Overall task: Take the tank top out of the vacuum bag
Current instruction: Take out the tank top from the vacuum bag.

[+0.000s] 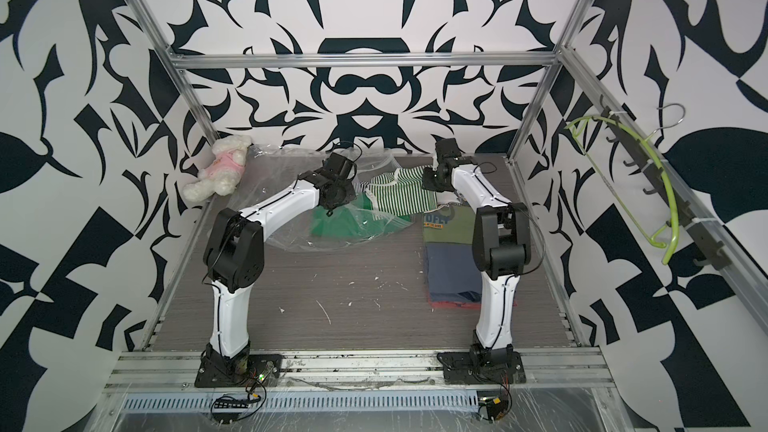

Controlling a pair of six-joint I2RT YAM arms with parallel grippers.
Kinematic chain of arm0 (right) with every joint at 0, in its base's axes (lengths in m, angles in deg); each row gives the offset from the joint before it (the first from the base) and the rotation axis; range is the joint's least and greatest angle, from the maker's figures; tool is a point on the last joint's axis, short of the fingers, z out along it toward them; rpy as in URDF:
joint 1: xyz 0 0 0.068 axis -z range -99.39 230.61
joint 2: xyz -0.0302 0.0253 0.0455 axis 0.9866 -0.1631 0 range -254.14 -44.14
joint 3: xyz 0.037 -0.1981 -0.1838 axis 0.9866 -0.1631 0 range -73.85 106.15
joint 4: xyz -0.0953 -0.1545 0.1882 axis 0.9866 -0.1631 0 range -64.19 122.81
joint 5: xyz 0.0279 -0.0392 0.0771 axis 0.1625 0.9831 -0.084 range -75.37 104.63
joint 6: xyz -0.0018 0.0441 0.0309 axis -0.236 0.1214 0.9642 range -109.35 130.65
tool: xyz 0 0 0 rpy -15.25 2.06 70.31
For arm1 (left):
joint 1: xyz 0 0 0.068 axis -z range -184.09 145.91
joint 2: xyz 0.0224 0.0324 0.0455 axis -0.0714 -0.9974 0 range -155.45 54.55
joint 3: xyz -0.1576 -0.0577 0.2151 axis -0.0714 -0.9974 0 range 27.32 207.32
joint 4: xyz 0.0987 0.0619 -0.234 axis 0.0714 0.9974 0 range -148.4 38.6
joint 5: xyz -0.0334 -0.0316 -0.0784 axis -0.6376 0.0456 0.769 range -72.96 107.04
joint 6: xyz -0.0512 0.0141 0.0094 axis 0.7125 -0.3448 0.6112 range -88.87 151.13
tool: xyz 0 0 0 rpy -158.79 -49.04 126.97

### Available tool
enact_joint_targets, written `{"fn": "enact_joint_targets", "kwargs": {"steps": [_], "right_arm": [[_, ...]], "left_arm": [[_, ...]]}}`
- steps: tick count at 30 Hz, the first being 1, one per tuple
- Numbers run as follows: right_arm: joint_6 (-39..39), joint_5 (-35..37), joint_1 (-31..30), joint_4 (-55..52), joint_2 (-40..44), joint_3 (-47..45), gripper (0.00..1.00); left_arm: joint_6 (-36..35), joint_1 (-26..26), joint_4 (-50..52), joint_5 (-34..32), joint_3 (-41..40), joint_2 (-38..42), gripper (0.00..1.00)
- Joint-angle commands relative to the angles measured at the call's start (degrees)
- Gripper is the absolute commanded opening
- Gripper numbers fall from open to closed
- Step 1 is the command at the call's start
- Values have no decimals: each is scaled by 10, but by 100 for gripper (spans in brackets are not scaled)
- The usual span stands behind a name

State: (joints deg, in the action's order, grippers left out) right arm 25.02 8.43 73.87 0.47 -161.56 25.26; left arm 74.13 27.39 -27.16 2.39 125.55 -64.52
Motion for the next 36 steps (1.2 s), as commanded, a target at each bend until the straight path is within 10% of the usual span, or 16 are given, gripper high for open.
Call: {"fn": "enact_joint_targets", "kwargs": {"steps": [1,36], "right_arm": [[-15,22,23,17,35,37,0],[-27,131,123,6,9,13,0]], "left_arm": [[-5,-10,27,-4,19,-17,0],[20,-66,37,0,-53,10,0]]}}
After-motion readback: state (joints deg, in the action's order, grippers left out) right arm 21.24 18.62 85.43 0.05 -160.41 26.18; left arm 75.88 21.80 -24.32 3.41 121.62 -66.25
